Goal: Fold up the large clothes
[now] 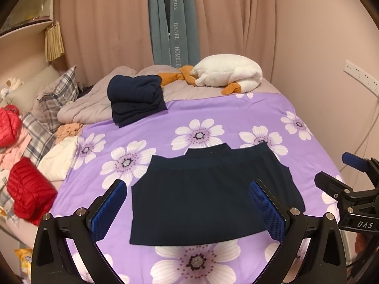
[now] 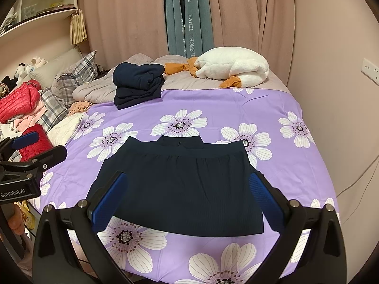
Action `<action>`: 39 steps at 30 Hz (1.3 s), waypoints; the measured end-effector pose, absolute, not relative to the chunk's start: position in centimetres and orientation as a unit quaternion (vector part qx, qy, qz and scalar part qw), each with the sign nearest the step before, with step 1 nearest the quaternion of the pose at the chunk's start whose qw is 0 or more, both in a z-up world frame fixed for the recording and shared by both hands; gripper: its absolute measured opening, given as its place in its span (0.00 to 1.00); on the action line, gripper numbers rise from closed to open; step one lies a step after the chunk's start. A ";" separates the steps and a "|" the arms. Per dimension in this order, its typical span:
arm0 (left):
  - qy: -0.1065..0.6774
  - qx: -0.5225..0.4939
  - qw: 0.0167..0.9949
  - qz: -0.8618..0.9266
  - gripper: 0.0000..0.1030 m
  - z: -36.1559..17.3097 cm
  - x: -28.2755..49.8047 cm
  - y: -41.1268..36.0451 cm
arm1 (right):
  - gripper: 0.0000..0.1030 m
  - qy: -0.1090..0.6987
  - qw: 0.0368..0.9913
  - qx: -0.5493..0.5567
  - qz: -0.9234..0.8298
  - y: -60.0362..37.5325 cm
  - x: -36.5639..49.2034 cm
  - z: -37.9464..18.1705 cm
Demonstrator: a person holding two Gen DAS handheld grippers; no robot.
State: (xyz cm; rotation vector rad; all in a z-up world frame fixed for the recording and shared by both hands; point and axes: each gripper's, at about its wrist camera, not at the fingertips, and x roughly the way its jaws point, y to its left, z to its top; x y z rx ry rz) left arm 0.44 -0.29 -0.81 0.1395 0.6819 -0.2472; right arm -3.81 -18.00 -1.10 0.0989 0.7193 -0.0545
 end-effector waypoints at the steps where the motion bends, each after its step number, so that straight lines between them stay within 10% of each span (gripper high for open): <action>1: 0.333 0.069 0.933 -0.120 0.99 -0.8 0.5 -0.4 | 1.00 0.352 0.934 0.049 -0.027 -17.9 -3.9 -1.1; 39: 0.333 0.073 0.932 -0.125 0.99 -0.8 0.7 0.0 | 1.00 0.352 0.934 0.048 -0.023 -16.9 -4.2 -0.8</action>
